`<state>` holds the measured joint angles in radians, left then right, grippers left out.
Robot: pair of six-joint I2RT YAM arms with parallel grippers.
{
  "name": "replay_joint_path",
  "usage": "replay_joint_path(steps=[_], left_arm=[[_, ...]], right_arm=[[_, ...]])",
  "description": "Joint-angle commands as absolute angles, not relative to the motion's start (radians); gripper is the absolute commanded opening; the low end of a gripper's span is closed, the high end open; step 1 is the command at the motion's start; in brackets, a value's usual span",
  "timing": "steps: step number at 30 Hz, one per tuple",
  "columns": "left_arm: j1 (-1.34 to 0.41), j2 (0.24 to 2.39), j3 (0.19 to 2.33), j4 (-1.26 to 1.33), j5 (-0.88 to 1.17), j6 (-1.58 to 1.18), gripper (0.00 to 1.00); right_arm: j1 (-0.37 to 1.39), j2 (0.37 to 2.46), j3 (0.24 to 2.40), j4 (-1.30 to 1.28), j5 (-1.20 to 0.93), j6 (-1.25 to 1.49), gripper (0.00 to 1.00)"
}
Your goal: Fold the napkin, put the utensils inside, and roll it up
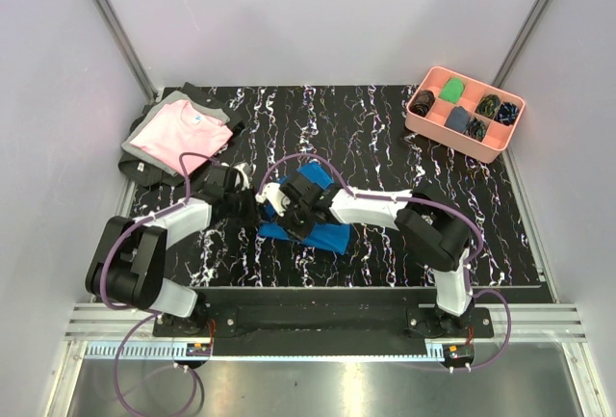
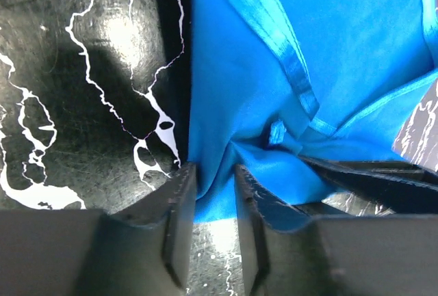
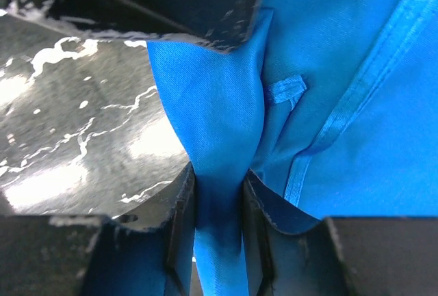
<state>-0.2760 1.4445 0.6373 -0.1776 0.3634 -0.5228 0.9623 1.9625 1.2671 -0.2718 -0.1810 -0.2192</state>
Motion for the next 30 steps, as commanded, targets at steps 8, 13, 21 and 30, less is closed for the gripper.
replay_joint_path(steps=[8, 13, 21, 30], left_arm=[[-0.25, 1.318, 0.598, -0.123, 0.363, -0.509, 0.44], [-0.252, 1.319, 0.555, -0.077, 0.414, -0.537, 0.48], [-0.252, 1.259, 0.485, -0.095, 0.357, -0.561, 0.62], [-0.252, 1.281, 0.451, -0.032, 0.419, -0.577, 0.54]], right_arm=[[0.959, 2.042, 1.31, -0.48, -0.37, -0.166, 0.32], [0.95, 2.063, 1.331, -0.48, -0.376, -0.166, 0.33], [0.925, 2.08, 1.344, -0.48, -0.4, -0.164, 0.33], [0.908, 2.094, 1.347, -0.482, -0.454, -0.167, 0.33]])
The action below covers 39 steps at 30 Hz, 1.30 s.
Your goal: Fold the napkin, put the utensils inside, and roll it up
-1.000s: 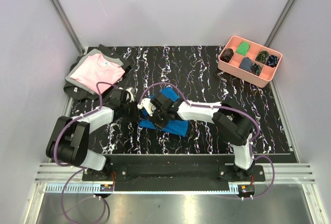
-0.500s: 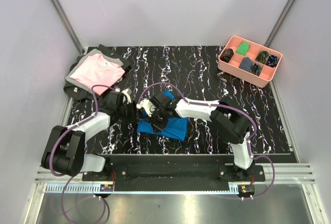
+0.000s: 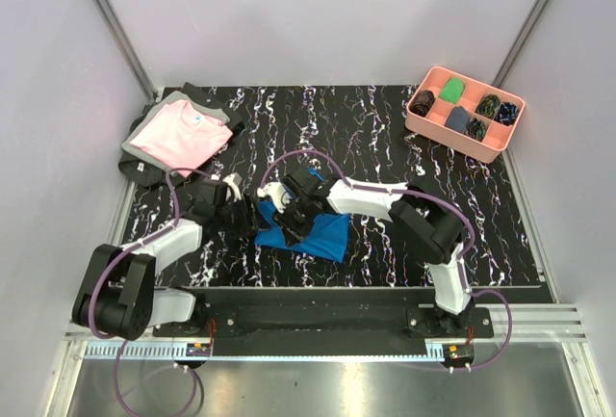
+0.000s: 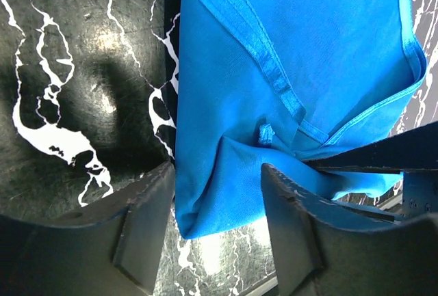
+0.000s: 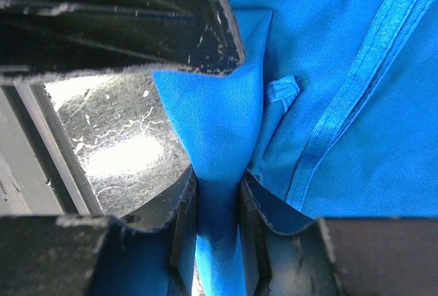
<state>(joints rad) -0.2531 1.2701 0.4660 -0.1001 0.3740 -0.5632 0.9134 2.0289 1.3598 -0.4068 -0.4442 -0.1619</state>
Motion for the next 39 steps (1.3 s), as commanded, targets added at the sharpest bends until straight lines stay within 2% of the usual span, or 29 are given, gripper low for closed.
replay_joint_path(steps=[1, 3, 6, 7, 8, 10, 13, 19, 27, 39], left_arm=[[-0.252, 1.292, 0.445, -0.022, 0.425, -0.587, 0.51], [-0.252, 1.301, 0.439, -0.003, 0.445, -0.604, 0.44], [-0.252, 1.325, 0.428, 0.038, 0.463, -0.62, 0.28], [-0.252, 1.328, 0.426, 0.043, 0.469, -0.623, 0.17], [-0.252, 1.331, 0.425, 0.051, 0.474, -0.624, 0.12], [-0.252, 1.333, 0.423, 0.051, 0.477, -0.627, 0.0], [-0.252, 1.328, 0.428, 0.028, 0.462, -0.629, 0.0], [-0.252, 1.345, 0.451, 0.003, 0.46, -0.626, 0.0], [-0.25, 1.381, 0.485, -0.035, 0.48, -0.618, 0.0], [-0.25, 1.393, 0.492, -0.041, 0.486, -0.618, 0.0]], right_arm=[[0.905, 2.097, 1.348, -0.482, -0.46, -0.169, 0.33], [0.902, 2.1, 1.35, -0.483, -0.472, -0.169, 0.33], [0.896, 2.105, 1.354, -0.483, -0.469, -0.167, 0.33], [0.893, 2.1, 1.358, -0.483, -0.465, -0.167, 0.33], [0.893, 2.095, 1.361, -0.482, -0.448, -0.166, 0.34], [0.89, 2.073, 1.373, -0.485, -0.417, -0.156, 0.44], [0.891, 2.002, 1.387, -0.483, -0.33, -0.143, 0.6], [0.925, 1.829, 1.351, -0.399, -0.19, -0.149, 0.7], [1.032, 1.827, 1.301, -0.327, -0.19, -0.204, 0.7], [1.046, 1.919, 1.279, -0.295, -0.189, -0.225, 0.68]])
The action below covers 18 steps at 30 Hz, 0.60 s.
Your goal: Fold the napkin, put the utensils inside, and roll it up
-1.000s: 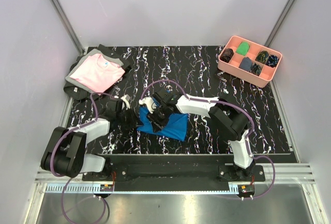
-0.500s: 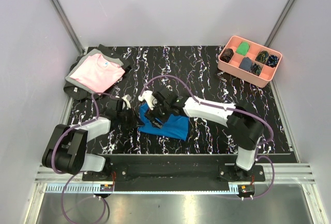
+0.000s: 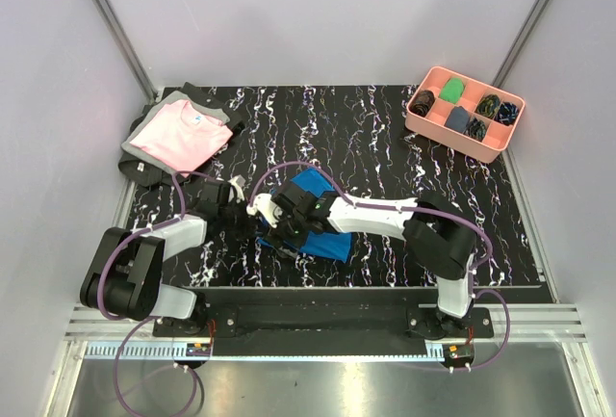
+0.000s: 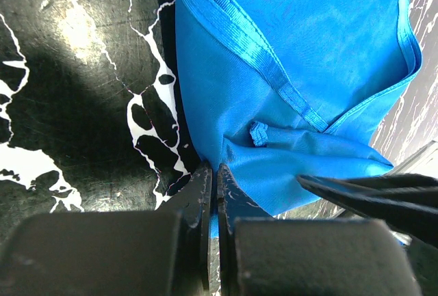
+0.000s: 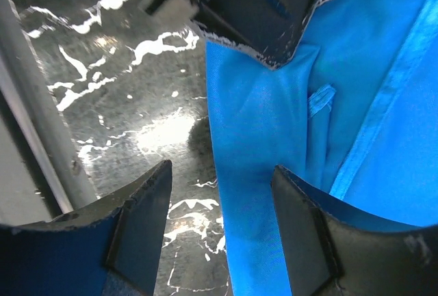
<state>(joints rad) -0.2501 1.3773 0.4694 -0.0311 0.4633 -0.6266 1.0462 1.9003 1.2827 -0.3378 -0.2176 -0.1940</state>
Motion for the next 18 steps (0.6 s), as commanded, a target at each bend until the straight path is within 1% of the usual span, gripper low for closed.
replay_joint_path(steps=[1, 5, 12, 16, 17, 18], left_arm=[[-0.252, 1.393, 0.492, -0.041, 0.488, -0.618, 0.0], [-0.25, 1.393, 0.495, -0.043, 0.489, -0.617, 0.0], [-0.25, 1.401, 0.503, -0.038, 0.512, -0.603, 0.0], [-0.25, 1.416, 0.514, -0.037, 0.526, -0.595, 0.0], [-0.25, 1.419, 0.517, -0.034, 0.529, -0.594, 0.0], [-0.25, 1.42, 0.518, -0.034, 0.534, -0.592, 0.0]], right_arm=[[1.046, 1.925, 1.278, -0.295, -0.187, -0.23, 0.68], [1.046, 1.953, 1.269, -0.29, -0.161, -0.238, 0.68], [1.048, 1.979, 1.246, -0.284, -0.005, -0.232, 0.65], [1.046, 1.991, 1.221, -0.278, 0.048, -0.218, 0.55], [1.046, 1.997, 1.218, -0.279, 0.048, -0.216, 0.49], [1.046, 1.999, 1.215, -0.279, 0.034, -0.215, 0.46]])
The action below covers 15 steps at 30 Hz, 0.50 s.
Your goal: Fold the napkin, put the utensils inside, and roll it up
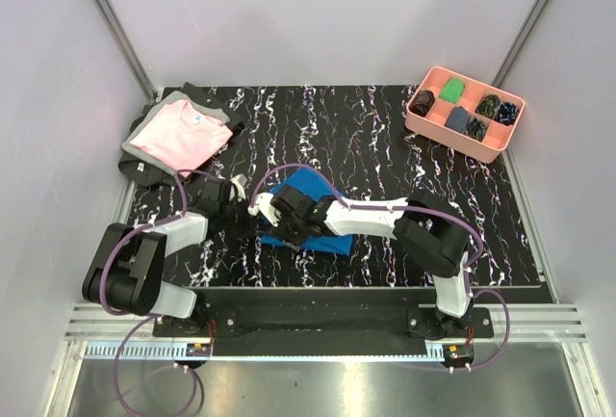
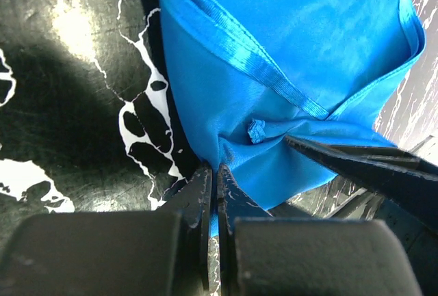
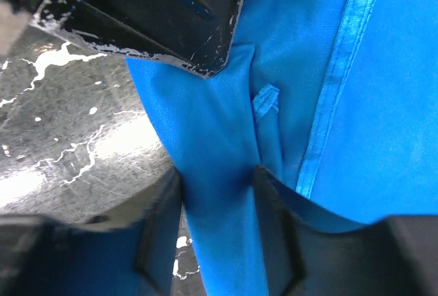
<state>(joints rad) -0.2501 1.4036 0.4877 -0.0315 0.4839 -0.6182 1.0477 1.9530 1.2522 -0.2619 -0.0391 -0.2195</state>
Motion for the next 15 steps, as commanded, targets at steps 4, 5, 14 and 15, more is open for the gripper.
replay_joint_path(steps=[4, 5, 14, 15], left_arm=[[-0.25, 1.424, 0.531, -0.017, 0.542, -0.595, 0.02], [-0.25, 1.425, 0.534, -0.017, 0.537, -0.595, 0.06], [-0.227, 1.322, 0.542, -0.075, 0.402, -0.589, 0.48], [-0.227, 1.293, 0.526, -0.083, 0.388, -0.584, 0.49]], right_arm=[[1.046, 2.0, 1.209, -0.311, -0.043, -0.207, 0.34], [1.048, 2.0, 1.21, -0.324, -0.055, -0.206, 0.32], [1.034, 2.042, 1.311, -0.517, -0.217, -0.178, 0.27], [1.029, 2.045, 1.33, -0.525, -0.242, -0.169, 0.27]])
